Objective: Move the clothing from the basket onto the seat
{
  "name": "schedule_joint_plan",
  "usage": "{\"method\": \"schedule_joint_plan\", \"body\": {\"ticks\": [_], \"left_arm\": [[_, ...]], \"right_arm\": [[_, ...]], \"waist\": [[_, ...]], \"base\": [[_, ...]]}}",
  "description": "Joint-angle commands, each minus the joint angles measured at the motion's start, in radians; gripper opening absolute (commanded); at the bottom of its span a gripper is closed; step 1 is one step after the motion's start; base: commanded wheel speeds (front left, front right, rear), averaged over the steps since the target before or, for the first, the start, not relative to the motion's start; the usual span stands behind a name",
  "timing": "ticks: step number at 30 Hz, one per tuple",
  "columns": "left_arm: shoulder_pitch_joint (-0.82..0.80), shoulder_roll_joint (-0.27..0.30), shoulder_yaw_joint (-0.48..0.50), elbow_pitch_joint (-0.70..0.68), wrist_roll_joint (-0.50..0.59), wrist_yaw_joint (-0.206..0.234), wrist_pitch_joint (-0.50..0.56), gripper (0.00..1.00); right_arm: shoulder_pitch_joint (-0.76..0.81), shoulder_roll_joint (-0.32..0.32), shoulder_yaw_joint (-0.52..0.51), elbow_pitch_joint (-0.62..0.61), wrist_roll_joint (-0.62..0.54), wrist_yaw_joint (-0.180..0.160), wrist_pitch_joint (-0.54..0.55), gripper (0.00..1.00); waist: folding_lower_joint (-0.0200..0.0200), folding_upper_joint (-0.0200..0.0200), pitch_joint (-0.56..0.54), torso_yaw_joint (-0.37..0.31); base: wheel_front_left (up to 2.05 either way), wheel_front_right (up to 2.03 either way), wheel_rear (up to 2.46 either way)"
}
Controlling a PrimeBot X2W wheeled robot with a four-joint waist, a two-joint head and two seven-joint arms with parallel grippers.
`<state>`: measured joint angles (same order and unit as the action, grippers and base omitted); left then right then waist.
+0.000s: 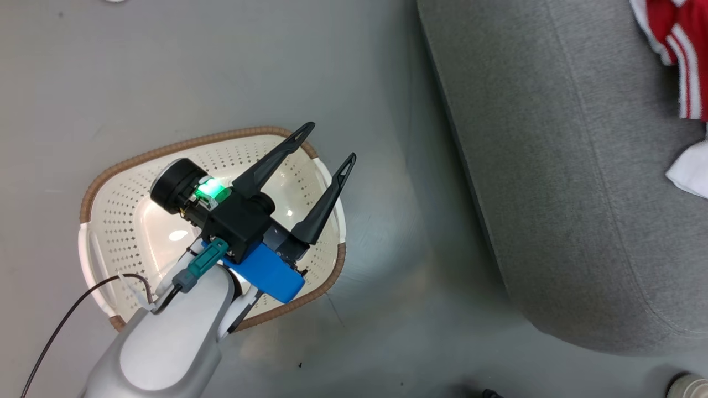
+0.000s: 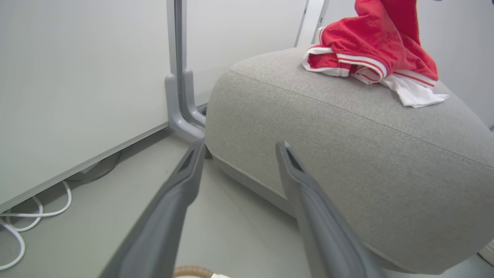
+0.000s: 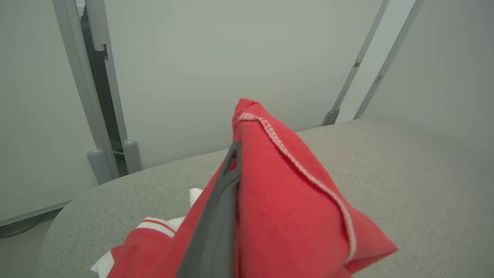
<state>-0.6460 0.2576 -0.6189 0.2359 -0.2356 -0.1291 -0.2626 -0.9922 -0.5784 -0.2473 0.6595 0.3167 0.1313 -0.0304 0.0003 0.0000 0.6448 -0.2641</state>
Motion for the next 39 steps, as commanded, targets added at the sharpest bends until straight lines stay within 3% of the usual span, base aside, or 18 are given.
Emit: {"method": "schedule_joint_plan", "body": {"ticks": [1,9,11,12,13,14,20,29,34,39], "left_arm": [[-0.024,0.004,-0.001,-0.003,0.0,-0.001,-0.003,1.0],[-0.018,-0.004,-0.002,0.004,-0.011,-0.001,-0.003,1.0],[-0.009,-0.005,-0.001,0.01,-0.017,-0.001,-0.003,1.0],[-0.005,-0.006,-0.001,0.013,-0.019,-0.001,-0.003,1.0],[-0.001,-0.007,0.001,0.017,-0.021,-0.001,-0.003,1.0],[0.005,-0.01,0.004,0.021,-0.025,-0.001,-0.003,1.0],[0.063,-0.048,0.029,0.04,-0.044,-0.001,-0.003,1.0],[0.209,-0.106,0.106,0.06,-0.067,-0.001,-0.003,1.0],[0.318,-0.141,0.163,0.067,-0.066,-0.001,-0.003,1.0],[0.404,-0.157,0.218,0.068,-0.06,-0.001,-0.003,1.0]], "right_arm": [[0.017,0.004,0.0,0.027,-0.002,-0.001,-0.014,0.0],[0.015,0.014,0.041,0.193,0.01,-0.001,-0.098,0.01],[0.009,0.012,0.059,0.216,0.016,-0.001,-0.113,0.18],[0.01,0.011,0.072,0.225,0.017,-0.001,-0.122,0.35],[0.015,0.009,0.087,0.232,0.015,-0.001,-0.13,0.82],[0.022,0.006,0.1,0.243,0.014,-0.001,-0.138,1.0],[0.069,-0.003,0.181,0.281,0.0,-0.001,-0.165,1.0],[0.19,0.008,0.261,0.237,-0.039,-0.001,-0.173,1.0],[0.338,0.046,0.234,0.14,-0.086,-0.001,-0.181,1.0],[0.529,0.109,0.181,-0.031,-0.139,-0.001,-0.149,1.0]], "waist": [[-0.0003,0.0,0.038,0.029],[-0.0003,0.0,0.026,0.038],[-0.0003,0.0,0.012,0.04],[-0.0003,0.0,0.002,0.041],[-0.0003,0.0,-0.009,0.042],[-0.0003,0.0,-0.025,0.043],[-0.0003,0.0,-0.155,0.058],[-0.0003,0.0,-0.356,0.091],[-0.0003,0.0,-0.471,0.143],[-0.0003,0.0,-0.545,0.197]], "base": [[0.0,0.0,0.0],[0.0,0.0,0.0],[0.0,0.0,0.0],[0.0,0.0,0.0],[0.0,0.0,0.0],[0.0,0.0,0.0],[0.0,0.0,0.0],[0.0,0.0,0.0],[0.0,0.0,0.0],[0.0,0.0,0.0]]}}
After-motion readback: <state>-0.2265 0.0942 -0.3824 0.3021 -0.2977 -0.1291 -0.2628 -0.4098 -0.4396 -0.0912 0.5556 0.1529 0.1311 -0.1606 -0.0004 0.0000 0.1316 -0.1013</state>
